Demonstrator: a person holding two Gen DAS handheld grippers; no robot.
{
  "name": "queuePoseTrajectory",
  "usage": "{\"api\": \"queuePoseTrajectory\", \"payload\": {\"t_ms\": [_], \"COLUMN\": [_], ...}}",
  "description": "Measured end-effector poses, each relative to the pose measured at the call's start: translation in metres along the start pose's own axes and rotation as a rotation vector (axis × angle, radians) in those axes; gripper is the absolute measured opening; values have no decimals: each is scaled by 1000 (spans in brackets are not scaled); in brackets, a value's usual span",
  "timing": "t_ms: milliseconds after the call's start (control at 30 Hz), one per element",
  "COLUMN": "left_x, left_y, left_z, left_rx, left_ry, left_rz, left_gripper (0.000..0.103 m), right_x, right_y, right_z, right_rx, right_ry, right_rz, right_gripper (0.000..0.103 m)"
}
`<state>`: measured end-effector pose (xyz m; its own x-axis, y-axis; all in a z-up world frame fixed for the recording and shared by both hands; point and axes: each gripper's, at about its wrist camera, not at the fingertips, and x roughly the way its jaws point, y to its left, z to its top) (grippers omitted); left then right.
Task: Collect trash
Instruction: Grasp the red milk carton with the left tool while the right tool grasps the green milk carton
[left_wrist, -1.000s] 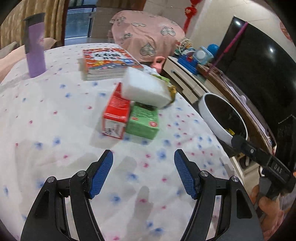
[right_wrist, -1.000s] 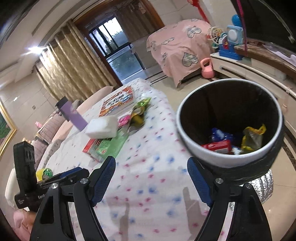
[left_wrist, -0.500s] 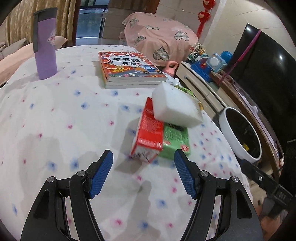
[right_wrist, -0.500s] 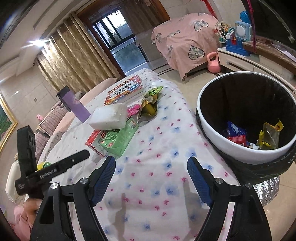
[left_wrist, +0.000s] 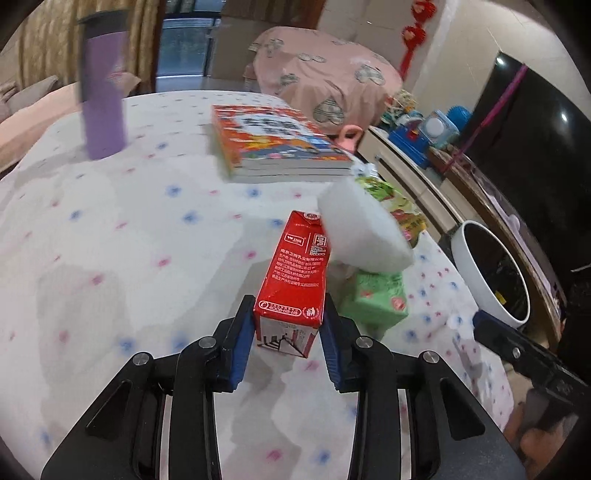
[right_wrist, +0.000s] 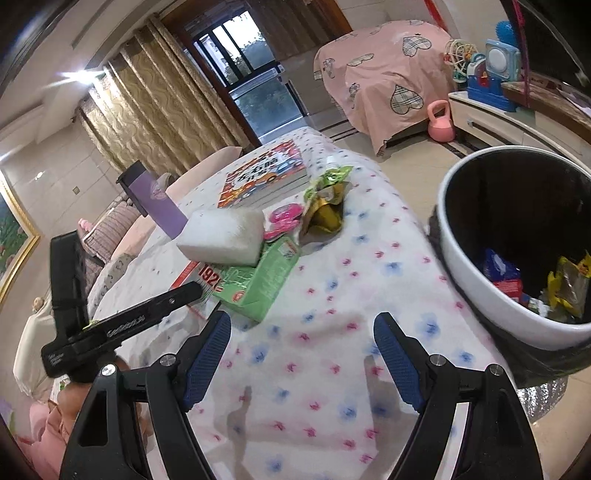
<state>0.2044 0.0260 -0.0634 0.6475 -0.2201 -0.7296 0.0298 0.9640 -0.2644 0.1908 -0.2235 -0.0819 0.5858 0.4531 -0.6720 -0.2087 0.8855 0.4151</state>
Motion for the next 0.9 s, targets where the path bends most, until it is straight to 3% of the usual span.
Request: {"api": "queuePoseTrajectory", "payload": {"t_ms": [200, 367, 700, 767, 833, 900], "left_x": [-34, -41, -34, -33, -33, -33], "left_y": [39, 56, 57, 57, 56, 55], "left_z": [-20, -30, -34, -34, -35, -35], "left_rx": [-113, -144, -162, -164, -164, -164], "left_ry": [-36, -35, -3, 0, 0, 1], "left_rz": [42, 44, 4, -3, -5, -14], "left_gripper": [32, 32, 32, 32, 32, 32], "right_x": [19, 44, 94, 97, 92, 82], "right_y": [18, 38, 61, 64, 64, 63], "right_z": [3, 5, 18, 21, 22, 18], "right_rx": [-31, -63, -134, -143, -152, -169], "right_ry": [22, 56, 108, 98, 90, 101], "right_rz": [20, 34, -82, -94, -87, -79], "right_gripper": [81, 81, 81, 75, 58, 56]}}
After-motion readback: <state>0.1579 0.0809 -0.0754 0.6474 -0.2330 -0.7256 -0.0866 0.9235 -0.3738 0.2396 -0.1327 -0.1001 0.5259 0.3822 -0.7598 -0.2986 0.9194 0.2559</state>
